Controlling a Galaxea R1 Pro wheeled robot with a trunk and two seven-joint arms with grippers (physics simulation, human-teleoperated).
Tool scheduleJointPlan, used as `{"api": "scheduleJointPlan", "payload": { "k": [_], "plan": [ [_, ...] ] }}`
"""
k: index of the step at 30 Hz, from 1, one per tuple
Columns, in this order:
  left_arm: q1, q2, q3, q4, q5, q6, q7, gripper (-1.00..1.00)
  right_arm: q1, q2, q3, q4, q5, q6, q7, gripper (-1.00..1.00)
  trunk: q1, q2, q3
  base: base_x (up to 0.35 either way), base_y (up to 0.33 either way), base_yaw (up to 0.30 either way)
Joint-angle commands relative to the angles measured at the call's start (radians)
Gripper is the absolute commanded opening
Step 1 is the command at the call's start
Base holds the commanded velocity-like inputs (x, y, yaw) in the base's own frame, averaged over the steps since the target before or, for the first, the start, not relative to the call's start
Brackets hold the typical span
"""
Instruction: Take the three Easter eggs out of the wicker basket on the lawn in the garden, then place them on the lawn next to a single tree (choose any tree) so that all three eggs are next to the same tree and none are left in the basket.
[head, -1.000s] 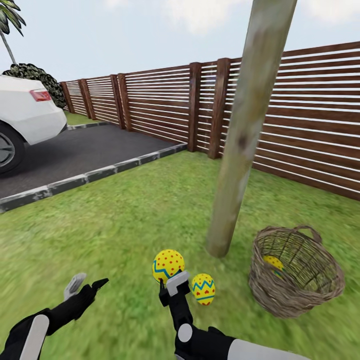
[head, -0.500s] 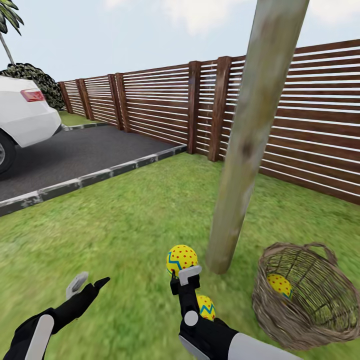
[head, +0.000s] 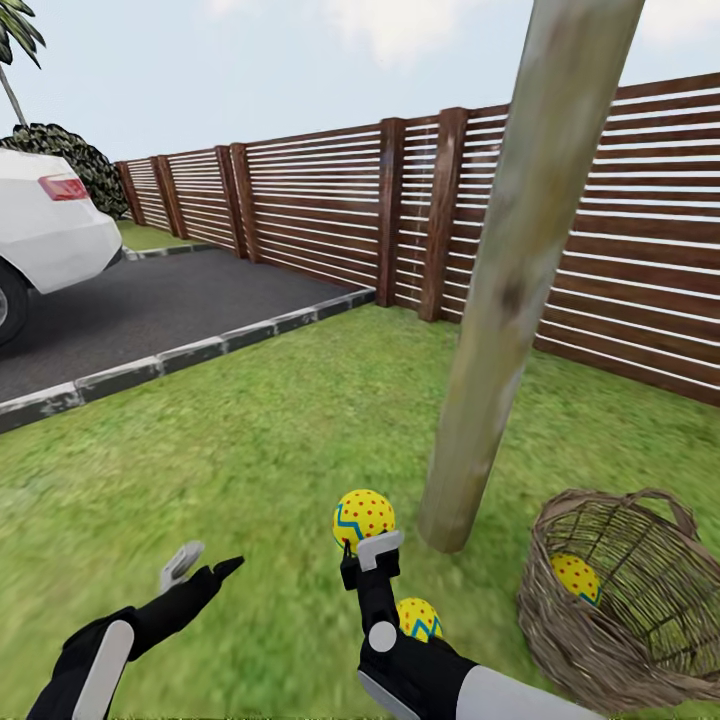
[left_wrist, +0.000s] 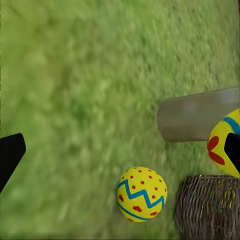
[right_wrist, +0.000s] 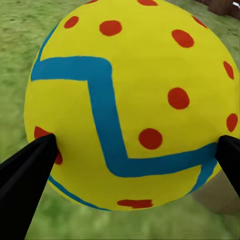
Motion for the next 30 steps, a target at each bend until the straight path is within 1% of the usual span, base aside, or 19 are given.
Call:
{"api": "scheduleJointPlan", "payload": {
  "k": [1, 26, 30],
  "plan": [
    [-0.001, 0.0, 0.001, 0.0, 0.002, 0.007, -0.003, 1.0, -0.002, 0.0, 0.008, 0.0, -0.009, -0.005, -0.005, -1.0, 0.0, -0.001, -0.005, 0.0, 0.0, 0.0],
    [-0.001, -0.003, 0.0, 0.0, 0.004, 0.007, -0.004, 1.0, -0.001, 0.0, 0.014, 0.003, -0.009, -0.006, -0.004, -1.0, 0.011, -0.007, -0.102, 0.0, 0.0, 0.0],
    [-0.001, -0.017, 0.0, 0.0, 0.001, 0.006, -0.003, 1.0, -0.001, 0.0, 0.015, 0.003, -0.01, -0.006, -0.004, -1.0, 0.013, -0.008, -0.117, 0.0, 0.0, 0.0]
  ]
}}
